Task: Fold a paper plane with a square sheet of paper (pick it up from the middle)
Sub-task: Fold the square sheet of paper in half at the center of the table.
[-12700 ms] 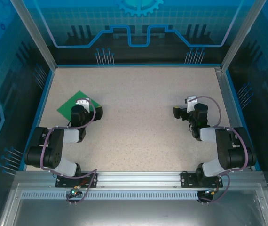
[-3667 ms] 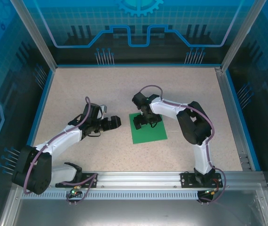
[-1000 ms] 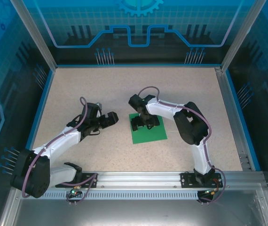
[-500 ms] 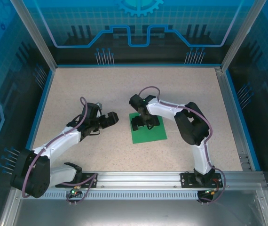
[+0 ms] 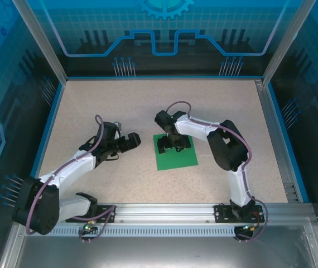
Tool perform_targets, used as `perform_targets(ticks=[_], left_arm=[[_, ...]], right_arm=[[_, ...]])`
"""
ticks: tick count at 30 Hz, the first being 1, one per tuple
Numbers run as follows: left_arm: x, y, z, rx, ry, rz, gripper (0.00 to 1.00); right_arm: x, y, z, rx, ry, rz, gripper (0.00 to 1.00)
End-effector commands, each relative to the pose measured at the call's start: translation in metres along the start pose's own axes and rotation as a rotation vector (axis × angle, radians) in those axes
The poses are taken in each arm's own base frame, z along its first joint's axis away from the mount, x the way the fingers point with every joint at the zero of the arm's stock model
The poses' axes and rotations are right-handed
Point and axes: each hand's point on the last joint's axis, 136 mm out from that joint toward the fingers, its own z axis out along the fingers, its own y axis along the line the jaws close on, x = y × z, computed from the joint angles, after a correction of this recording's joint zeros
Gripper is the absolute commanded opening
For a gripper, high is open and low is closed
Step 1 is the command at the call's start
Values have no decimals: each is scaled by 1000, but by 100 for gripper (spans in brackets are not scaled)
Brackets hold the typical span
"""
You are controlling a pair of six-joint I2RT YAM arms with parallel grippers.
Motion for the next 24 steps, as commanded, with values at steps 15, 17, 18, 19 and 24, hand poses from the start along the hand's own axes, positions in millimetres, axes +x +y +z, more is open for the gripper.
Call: perform_targets(ticks=[15, 17, 18, 19, 24], left_arm=[[0, -6, -3, 27, -1, 30, 98], [1, -6, -4, 29, 0, 29, 99], [2, -6, -4, 27, 0, 29, 99], [2, -6, -5, 28, -1, 30, 99], [2, -5, -6, 25, -5, 28, 99]], right_arm=[[25, -3, 30, 45, 85, 10, 93], [23, -2, 26, 31, 71, 13, 92], [21, -2, 23, 25, 63, 17, 90], [20, -1, 20, 19, 57, 17, 89], [12, 3, 5, -17, 15, 14, 72]])
